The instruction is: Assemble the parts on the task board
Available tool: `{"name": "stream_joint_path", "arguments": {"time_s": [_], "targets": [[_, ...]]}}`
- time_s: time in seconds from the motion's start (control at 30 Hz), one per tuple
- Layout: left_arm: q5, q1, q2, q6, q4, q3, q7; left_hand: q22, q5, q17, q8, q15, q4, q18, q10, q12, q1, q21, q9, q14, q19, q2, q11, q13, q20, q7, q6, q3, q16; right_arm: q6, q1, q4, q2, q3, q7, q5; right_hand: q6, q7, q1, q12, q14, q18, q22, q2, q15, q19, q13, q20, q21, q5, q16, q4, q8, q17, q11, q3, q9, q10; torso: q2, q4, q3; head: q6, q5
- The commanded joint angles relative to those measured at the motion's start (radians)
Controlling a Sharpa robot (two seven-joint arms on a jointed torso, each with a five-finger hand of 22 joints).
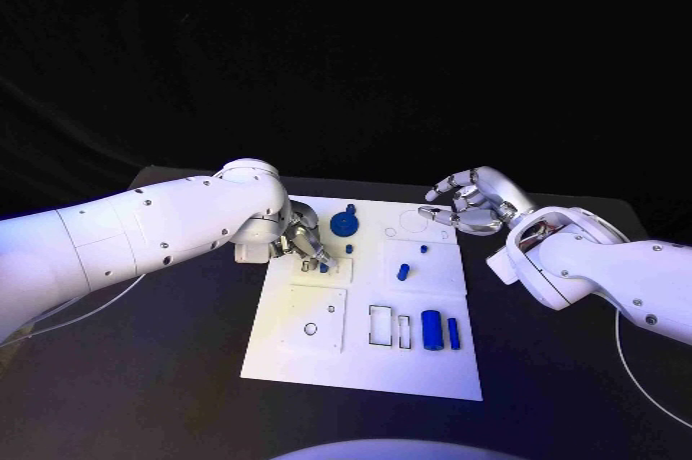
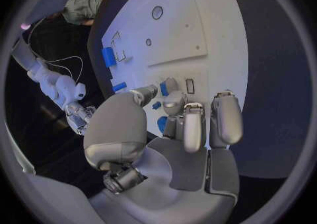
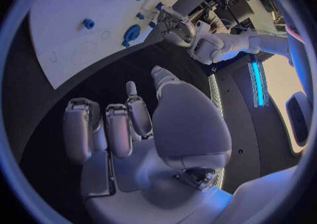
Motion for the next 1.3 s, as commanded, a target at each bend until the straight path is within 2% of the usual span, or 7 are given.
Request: {"name": "stream_joint_path", "arguments": {"time_s": [0.03, 0.3, 0.53, 0.6, 0.63, 0.8, 1.3], "targets": [[-0.013, 0.001, -0.004, -0.003, 0.011, 0.005, 0.006, -0.001, 0.005, 0.231, -0.004, 0.001, 0.004, -0.006, 0.005, 0.003, -0.013, 0.002, 0.002, 0.093, 0.004, 0.0, -0.001, -0.002, 0.001, 0.003, 0.005, -0.005, 0.0, 0.001, -0.001, 0.0, 0.0, 0.0, 0.009, -0.01, -0.006, 0.003, -0.011, -0.003, 0.065, 0.006, 0.15, 0.003, -0.006, 0.008, 0.039, -0.006, -0.003, 0.003, -0.005, 0.0, 0.004, 0.08, -0.003, -0.005, 0.001, -0.004, 0.0, -0.0005, 0.0006, 0.002, 0.001], [-0.006, 0.005, -0.038, -0.031, 0.052, 0.043, 0.009, -0.007, 0.006, 0.216, -0.009, 0.002, 0.005, -0.004, -0.009, -0.016, -0.017, -0.001, 0.001, 0.089, 0.001, -0.004, 0.001, -0.03, 0.001, 0.005, -0.003, -0.017, -0.007, 0.001, -0.001, -0.001, -0.005, 0.0, 0.009, -0.01, -0.006, 0.003, -0.011, -0.003, 0.065, 0.006, 0.15, 0.003, -0.006, 0.008, 0.039, -0.006, -0.003, 0.003, -0.005, 0.0, 0.004, 0.08, -0.003, -0.005, 0.001, -0.004, 0.0, -0.0009, -0.0009, 0.009, 0.001], [-0.021, 0.031, -0.078, -0.093, 0.05, 0.069, 0.016, -0.095, 0.006, 0.145, -0.117, 0.03, 0.004, 0.012, -0.094, -0.115, 0.015, -0.053, -0.051, 0.069, -0.048, -0.005, 0.038, -0.166, 0.022, 0.048, -0.085, -0.024, -0.044, 0.001, -0.002, 0.001, -0.014, -0.001, 0.006, -0.009, -0.006, 0.003, -0.011, -0.003, 0.065, 0.006, 0.15, 0.003, -0.006, 0.008, 0.039, -0.006, -0.003, 0.003, -0.005, 0.0, 0.004, 0.08, -0.003, -0.005, 0.001, -0.004, 0.0, 0.0009, 0.0006, 0.014, -0.004], [-0.023, 0.036, -0.079, -0.104, 0.035, 0.072, 0.019, -0.099, 0.006, 0.144, -0.131, 0.035, 0.005, 0.013, -0.107, -0.133, 0.018, -0.056, -0.059, 0.069, -0.05, -0.006, 0.042, -0.188, 0.027, 0.053, -0.084, -0.029, -0.045, 0.001, -0.002, 0.001, -0.015, -0.001, 0.005, -0.009, -0.006, 0.003, -0.011, -0.003, 0.065, 0.006, 0.15, 0.003, -0.006, 0.008, 0.039, -0.006, -0.003, 0.003, -0.005, 0.0, 0.004, 0.08, -0.003, -0.005, 0.001, -0.004, 0.0, 0.0019, 0.0, 0.016, -0.004], [-0.025, 0.037, -0.079, -0.108, 0.03, 0.072, 0.02, -0.134, 0.006, 0.12, -0.156, 0.043, 0.006, 0.02, -0.161, -0.201, 0.023, -0.077, -0.071, 0.061, -0.07, -0.006, 0.052, -0.274, 0.033, 0.063, -0.094, -0.035, -0.058, 0.001, -0.002, 0.001, -0.015, -0.001, 0.005, -0.009, -0.006, 0.003, -0.011, -0.003, 0.065, 0.006, 0.15, 0.003, -0.006, 0.008, 0.039, -0.006, -0.003, 0.003, -0.005, 0.0, 0.004, 0.08, -0.003, -0.005, 0.001, -0.004, 0.001, 0.0017, -0.0006, 0.017, -0.004], [-0.039, 0.041, -0.061, -0.15, -0.021, 0.073, 0.037, -0.169, 0.006, 0.09, -0.193, 0.055, 0.004, 0.027, -0.212, -0.265, 0.048, -0.099, -0.09, 0.051, -0.088, -0.014, 0.065, -0.347, 0.042, 0.078, -0.109, -0.047, -0.075, 0.002, -0.002, 0.0, -0.014, -0.002, 0.005, -0.009, -0.007, 0.002, -0.015, -0.002, 0.065, 0.006, 0.151, 0.003, -0.007, 0.009, 0.04, -0.006, -0.002, 0.004, -0.005, 0.0, 0.006, 0.081, -0.004, -0.007, 0.001, -0.003, 0.002, -0.0002, -0.0031, 0.02, 0.007], [-0.059, 0.033, -0.005, -0.125, -0.127, 0.051, 0.045, -0.147, 0.005, 0.105, -0.211, 0.061, 0.005, 0.023, -0.215, -0.273, 0.071, -0.09, -0.102, 0.056, -0.074, -0.017, 0.071, -0.356, 0.048, 0.084, -0.107, -0.06, -0.067, 0.004, -0.006, -0.002, -0.01, -0.002, 0.005, -0.009, -0.007, 0.002, -0.015, -0.002, 0.065, 0.006, 0.151, 0.003, -0.007, 0.009, 0.04, -0.006, -0.002, 0.004, -0.005, 0.0, 0.006, 0.081, -0.004, -0.007, 0.001, -0.003, 0.003, -0.0001, -0.0011, 0.017, 0.013]]}}
